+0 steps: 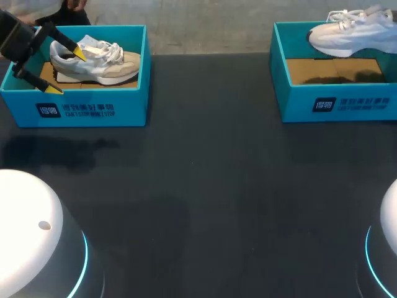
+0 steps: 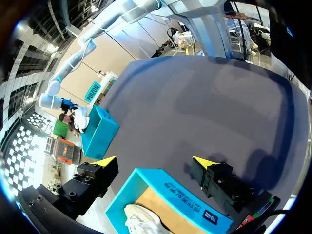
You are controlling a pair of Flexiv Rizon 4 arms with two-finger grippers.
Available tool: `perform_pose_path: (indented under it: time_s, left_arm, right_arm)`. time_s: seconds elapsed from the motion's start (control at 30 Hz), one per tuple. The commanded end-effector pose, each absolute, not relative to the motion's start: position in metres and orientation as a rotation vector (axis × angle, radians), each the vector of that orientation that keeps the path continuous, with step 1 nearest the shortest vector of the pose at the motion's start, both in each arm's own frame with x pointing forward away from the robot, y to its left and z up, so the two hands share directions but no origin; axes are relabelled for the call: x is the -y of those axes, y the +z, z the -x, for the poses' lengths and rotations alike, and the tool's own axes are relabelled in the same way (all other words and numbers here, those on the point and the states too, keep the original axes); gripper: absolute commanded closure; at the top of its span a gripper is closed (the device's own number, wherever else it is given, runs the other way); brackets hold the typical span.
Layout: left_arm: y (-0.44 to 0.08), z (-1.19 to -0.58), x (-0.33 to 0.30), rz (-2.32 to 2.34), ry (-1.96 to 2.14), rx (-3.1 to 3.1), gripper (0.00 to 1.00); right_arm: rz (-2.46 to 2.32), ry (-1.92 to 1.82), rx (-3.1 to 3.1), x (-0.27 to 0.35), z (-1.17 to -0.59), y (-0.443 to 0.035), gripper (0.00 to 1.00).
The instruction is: Take the shoe out of the shoebox, open the shoe tongue, remove and reinsert the insole, then place the shoe into the shoebox
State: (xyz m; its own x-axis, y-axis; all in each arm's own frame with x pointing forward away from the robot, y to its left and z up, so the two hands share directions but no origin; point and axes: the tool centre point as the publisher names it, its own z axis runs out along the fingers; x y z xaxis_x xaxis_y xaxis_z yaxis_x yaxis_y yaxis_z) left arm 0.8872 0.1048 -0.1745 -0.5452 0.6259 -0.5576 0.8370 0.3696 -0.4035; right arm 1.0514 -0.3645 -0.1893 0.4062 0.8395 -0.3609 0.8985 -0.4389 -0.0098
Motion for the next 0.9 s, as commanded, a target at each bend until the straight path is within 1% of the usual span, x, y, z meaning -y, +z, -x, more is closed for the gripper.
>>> perform_pose_path:
  time_s: [0.03, 0.9]
  left_arm:
    - [-0.174, -0.887, -0.105, -1.289, -0.956, -2.327, 0.0]
    - [-0.174, -0.887, -0.105, -1.289, -0.956, -2.327, 0.0]
  right_arm:
    - [-2.494, -0.416, -1.499, 0.367, -1.048, -0.195, 1.0]
    - [-2.49, -0.318, -1.431, 0.344, -1.061, -0.257, 1.0]
